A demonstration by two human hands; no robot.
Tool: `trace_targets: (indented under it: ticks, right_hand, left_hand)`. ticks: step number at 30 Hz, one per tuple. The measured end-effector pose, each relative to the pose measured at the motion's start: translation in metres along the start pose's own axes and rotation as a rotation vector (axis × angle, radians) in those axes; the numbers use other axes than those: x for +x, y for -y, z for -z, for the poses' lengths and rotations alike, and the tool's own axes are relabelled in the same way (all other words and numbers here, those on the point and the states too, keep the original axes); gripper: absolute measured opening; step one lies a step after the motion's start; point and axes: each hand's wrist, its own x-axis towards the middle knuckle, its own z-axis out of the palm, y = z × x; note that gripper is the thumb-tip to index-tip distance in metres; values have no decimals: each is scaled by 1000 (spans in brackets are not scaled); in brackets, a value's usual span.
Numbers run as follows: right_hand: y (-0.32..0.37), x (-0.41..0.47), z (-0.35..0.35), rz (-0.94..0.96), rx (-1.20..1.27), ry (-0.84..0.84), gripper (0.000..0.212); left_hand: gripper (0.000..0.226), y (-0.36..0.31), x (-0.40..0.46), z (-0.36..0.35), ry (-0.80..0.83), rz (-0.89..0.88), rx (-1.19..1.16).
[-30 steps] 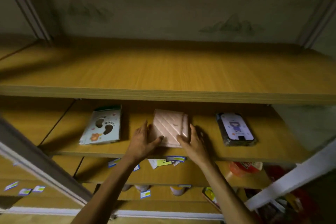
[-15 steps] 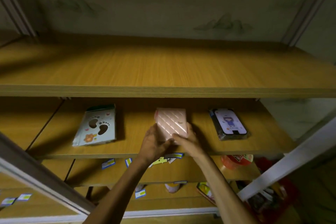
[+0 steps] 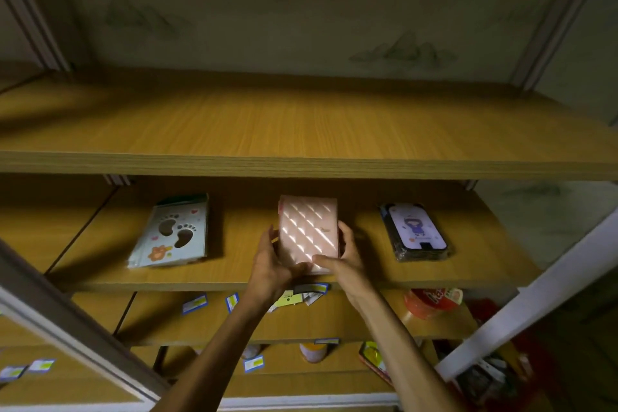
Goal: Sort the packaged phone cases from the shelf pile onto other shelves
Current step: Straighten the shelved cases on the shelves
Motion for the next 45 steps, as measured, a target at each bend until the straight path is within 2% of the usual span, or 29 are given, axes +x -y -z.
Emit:
trace_targets:
  ticks: [3, 6, 9, 13, 17, 21, 24, 38, 45]
  right_hand:
    - [1, -3, 0, -12, 20, 10, 99]
    - [1, -2, -2, -9, 6, 41, 98]
    - [1, -6, -5, 29, -12, 62, 93]
    - [6, -9, -9, 76, -68, 25, 88]
    - [6, -10, -12, 139, -227, -47, 85]
    - [4, -13, -9, 159, -219, -41, 88]
    - [4, -11, -10, 86, -237, -29, 86]
    - [5, -14, -8, 76, -340, 7, 77]
    - [12, -4, -3, 64, -346, -20, 75]
  left_hand:
    - [69, -2, 3, 4, 13, -1, -43]
    - [59, 6, 6, 9, 71, -41, 13]
    - [71, 3, 0, 9, 108, -71, -27]
    - [94, -4, -2, 7, 88, -235, 11]
    - [95, -1, 1, 3, -8, -323, 62]
    - [99, 6, -4, 6, 6, -252, 41]
    - [83, 6, -4, 5, 30, -232, 61]
    - [81, 8, -2, 4, 19, -376, 146]
    - [64, 9, 7, 7, -19, -214, 131]
